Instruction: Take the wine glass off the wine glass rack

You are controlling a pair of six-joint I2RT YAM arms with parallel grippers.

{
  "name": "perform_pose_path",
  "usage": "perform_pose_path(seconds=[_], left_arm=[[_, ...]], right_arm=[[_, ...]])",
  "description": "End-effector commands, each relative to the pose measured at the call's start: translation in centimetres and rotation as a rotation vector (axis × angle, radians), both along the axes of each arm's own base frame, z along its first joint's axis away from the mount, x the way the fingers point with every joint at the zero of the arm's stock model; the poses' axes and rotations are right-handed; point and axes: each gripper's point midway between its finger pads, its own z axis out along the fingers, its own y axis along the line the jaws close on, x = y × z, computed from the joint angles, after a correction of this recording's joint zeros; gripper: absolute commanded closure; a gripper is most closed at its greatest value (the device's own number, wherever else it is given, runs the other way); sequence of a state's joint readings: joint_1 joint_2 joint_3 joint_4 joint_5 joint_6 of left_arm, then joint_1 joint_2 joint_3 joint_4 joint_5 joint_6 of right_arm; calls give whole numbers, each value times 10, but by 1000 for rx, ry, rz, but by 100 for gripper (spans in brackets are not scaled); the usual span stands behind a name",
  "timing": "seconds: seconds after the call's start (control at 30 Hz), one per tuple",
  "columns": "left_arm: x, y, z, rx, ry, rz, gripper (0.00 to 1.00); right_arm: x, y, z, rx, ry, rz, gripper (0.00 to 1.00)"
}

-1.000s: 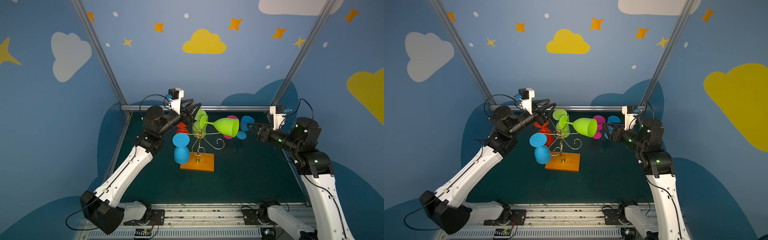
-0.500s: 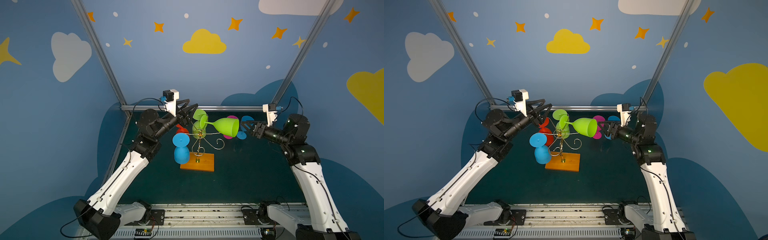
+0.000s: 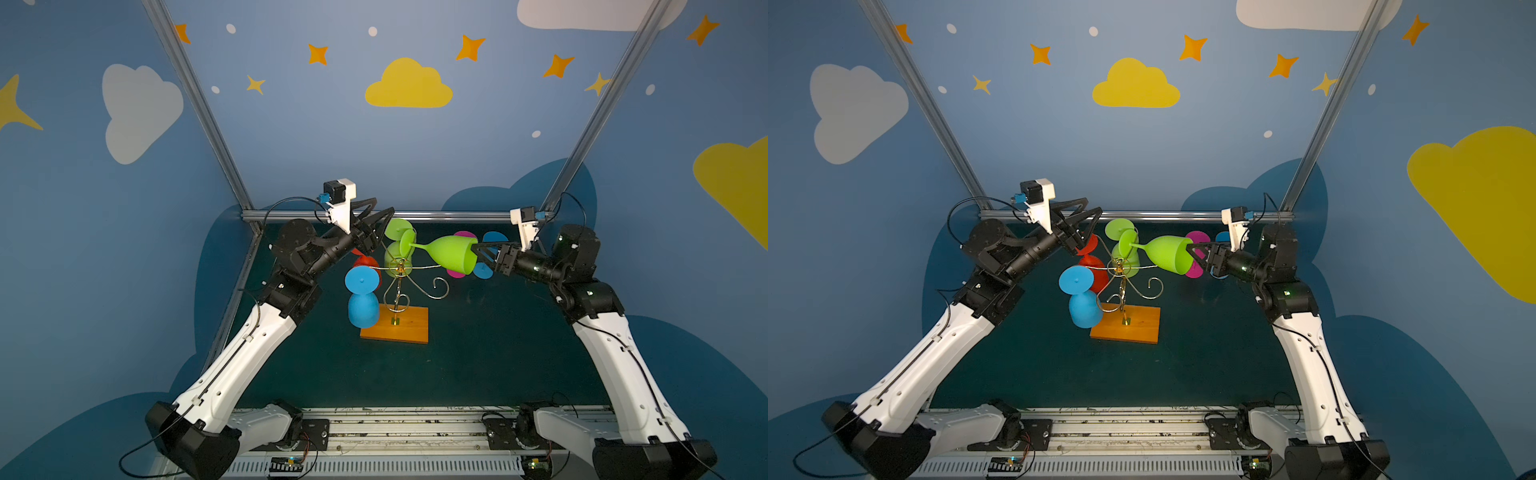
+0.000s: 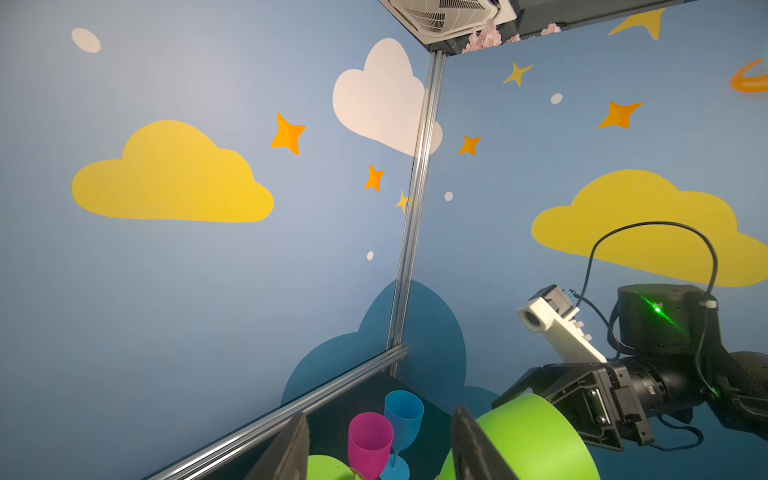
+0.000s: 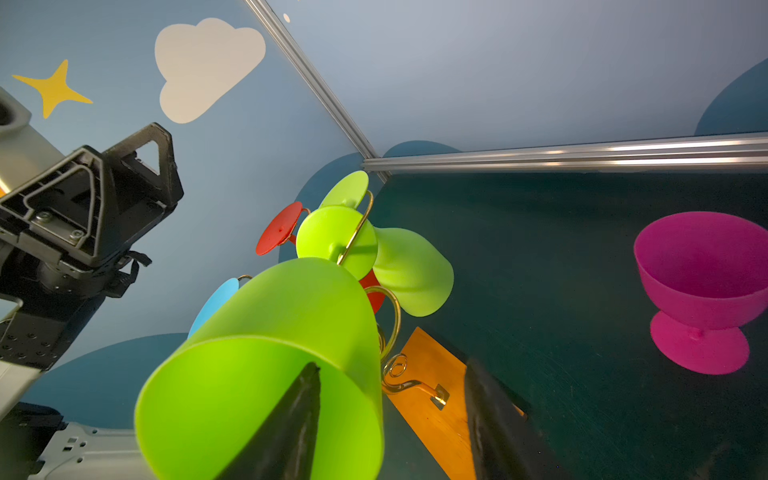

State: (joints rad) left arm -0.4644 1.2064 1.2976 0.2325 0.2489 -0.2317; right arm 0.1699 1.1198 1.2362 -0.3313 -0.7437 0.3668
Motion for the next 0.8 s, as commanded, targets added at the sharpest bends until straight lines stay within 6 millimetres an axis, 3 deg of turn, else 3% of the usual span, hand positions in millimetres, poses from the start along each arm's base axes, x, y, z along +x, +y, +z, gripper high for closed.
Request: perform_pose_path(seconds=[0.0, 0.27, 0.77], left_arm=[[-5, 6, 5, -2, -24, 15, 46], [-8, 8, 5, 1, -30, 18, 45], [-10, 10, 7, -5, -38, 20, 44]], right_arm=[[1, 6, 2, -10, -41, 16, 45], [1, 18, -1, -27, -50, 53, 45], [-7, 20, 11, -47, -91, 77, 45]])
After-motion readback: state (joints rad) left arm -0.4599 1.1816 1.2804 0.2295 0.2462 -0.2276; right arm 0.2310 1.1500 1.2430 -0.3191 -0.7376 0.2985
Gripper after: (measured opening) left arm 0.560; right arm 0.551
